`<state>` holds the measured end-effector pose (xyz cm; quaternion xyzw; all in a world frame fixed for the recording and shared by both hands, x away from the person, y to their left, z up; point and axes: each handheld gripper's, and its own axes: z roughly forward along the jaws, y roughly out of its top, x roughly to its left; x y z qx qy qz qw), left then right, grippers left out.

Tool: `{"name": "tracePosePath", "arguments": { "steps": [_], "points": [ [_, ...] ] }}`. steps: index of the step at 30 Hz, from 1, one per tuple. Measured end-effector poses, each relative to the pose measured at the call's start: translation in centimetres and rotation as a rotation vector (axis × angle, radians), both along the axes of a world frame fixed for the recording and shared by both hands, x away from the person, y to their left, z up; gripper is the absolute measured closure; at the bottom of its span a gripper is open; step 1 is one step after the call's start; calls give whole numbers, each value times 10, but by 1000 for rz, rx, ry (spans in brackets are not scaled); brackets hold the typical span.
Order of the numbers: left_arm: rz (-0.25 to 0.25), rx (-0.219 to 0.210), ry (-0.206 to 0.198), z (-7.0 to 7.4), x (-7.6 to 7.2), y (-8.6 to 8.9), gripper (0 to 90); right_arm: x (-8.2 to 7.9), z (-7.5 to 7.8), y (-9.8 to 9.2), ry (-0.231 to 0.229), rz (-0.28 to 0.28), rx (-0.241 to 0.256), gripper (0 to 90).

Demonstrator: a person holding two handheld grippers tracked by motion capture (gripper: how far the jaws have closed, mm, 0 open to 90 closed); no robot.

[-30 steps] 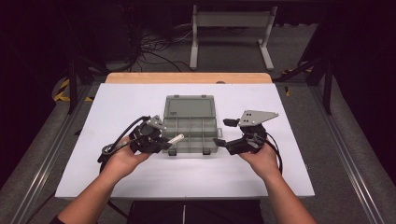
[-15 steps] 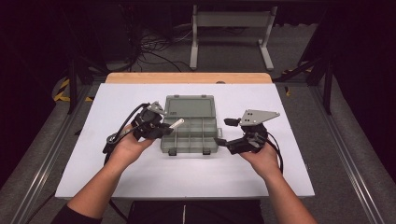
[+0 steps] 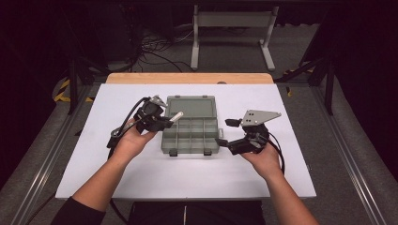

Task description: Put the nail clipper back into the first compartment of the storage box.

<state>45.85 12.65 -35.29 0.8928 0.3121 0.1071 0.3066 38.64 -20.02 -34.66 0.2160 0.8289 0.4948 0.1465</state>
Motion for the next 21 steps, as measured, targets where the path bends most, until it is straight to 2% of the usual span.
{"name": "tracePosePath", "arguments": {
  "steps": [10, 13, 21],
  "points": [
    [37, 14, -1, -8, 15, -7, 775, 0, 0, -1, 1, -2, 3, 220],
    [62, 54, -23, -8, 18, -8, 775, 1, 0, -2, 4, -2, 2, 220],
    [84, 56, 5, -14, 29, -7, 775, 0, 0, -1, 5, -1, 0, 220]
  ]
}}
